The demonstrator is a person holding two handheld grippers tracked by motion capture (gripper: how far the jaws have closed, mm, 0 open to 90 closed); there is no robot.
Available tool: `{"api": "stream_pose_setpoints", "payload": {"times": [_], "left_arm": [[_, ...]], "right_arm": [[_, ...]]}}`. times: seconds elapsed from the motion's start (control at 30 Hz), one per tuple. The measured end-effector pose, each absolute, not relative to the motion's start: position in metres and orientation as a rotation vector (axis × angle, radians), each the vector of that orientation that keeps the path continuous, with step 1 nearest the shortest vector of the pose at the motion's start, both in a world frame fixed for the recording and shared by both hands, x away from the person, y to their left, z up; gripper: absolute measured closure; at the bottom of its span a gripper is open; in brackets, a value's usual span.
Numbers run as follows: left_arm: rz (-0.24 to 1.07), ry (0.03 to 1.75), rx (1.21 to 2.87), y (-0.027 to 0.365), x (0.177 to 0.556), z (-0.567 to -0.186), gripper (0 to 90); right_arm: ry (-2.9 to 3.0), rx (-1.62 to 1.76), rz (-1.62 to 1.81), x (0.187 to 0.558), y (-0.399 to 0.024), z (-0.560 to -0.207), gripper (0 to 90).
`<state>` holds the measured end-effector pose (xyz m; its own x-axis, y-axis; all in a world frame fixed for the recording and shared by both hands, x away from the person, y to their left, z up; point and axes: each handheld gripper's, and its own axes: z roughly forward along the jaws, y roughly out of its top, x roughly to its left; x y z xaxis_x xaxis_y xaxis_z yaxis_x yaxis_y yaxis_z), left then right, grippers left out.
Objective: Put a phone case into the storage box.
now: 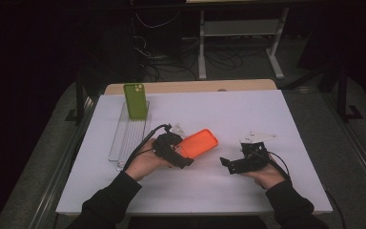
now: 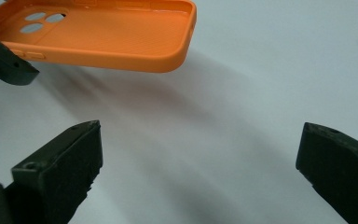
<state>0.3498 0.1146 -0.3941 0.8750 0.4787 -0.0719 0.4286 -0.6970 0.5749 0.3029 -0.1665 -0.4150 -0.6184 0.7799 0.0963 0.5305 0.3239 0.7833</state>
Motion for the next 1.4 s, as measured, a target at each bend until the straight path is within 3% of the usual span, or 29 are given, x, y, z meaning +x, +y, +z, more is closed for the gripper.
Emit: {"api": "stream_pose_setpoints", "payload": {"times": [1.4], "left_arm": [[0.099,0.675,2.405,0.117,0.352,-0.395,15.6]], "right_arm": [[2.141,0.502,0.710,0.282,-0.135,-0.418,0.0]]}}
